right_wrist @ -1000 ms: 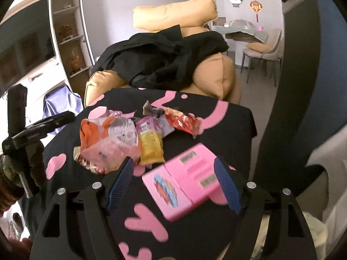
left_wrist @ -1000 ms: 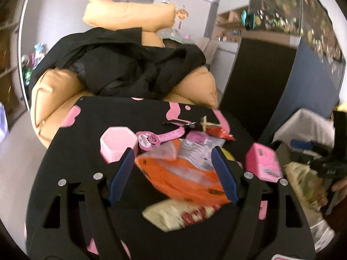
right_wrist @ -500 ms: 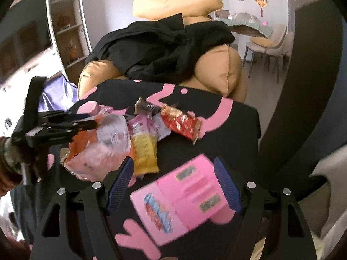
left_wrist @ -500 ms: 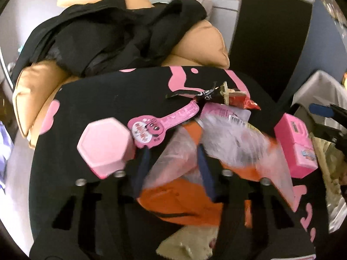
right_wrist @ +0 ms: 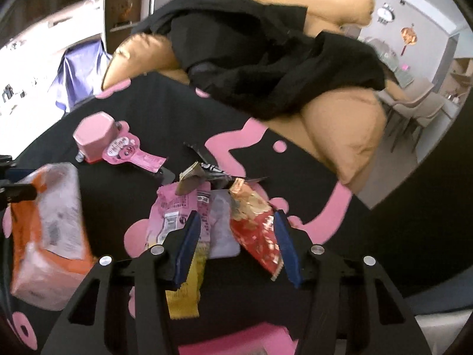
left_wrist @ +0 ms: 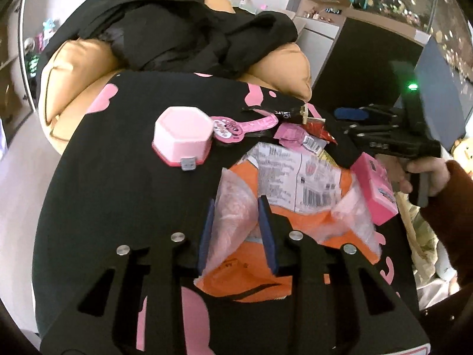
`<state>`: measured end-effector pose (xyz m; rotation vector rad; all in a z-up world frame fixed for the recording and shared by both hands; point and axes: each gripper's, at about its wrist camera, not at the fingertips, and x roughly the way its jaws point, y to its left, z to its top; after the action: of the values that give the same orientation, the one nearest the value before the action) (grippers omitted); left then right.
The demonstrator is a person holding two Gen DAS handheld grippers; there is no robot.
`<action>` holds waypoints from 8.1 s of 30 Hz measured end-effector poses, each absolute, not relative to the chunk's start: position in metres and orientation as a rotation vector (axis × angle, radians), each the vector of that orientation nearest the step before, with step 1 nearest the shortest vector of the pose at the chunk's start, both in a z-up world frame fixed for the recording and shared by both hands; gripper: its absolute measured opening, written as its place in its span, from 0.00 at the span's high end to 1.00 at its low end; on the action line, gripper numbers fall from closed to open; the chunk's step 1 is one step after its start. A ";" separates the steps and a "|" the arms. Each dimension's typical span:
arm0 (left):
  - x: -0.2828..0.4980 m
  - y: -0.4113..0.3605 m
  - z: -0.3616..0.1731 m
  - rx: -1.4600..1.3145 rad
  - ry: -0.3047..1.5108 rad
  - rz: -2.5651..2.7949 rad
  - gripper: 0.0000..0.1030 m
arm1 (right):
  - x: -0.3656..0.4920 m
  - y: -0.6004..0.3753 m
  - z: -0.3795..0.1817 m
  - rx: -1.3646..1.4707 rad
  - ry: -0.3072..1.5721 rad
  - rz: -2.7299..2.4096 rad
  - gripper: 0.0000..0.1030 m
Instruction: Collect trash
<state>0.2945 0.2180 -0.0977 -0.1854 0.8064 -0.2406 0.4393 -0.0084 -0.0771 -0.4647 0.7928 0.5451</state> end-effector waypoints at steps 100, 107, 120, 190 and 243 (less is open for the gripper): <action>0.254 -0.196 -0.107 0.053 0.874 -0.692 0.48 | 0.152 -0.406 -0.051 0.095 0.578 0.004 0.54; 0.249 -0.146 -0.080 -0.039 0.815 -0.651 0.46 | 0.162 -0.384 -0.062 0.106 0.600 0.071 0.54; 0.238 0.002 -0.073 -0.168 0.765 -0.427 0.43 | 0.206 -0.337 -0.140 0.176 0.865 0.184 0.54; 0.389 0.162 -0.117 -0.042 0.915 -0.275 0.53 | 0.332 -0.071 -0.078 -0.159 0.787 0.516 0.54; 0.199 0.229 -0.104 -0.340 0.801 -0.156 0.52 | 0.271 0.005 -0.066 -0.360 0.747 0.775 0.50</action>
<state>0.1994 0.2287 -0.1042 -0.3399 0.8007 -0.1557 0.2714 0.0053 -0.0657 -0.3602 0.7472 0.7750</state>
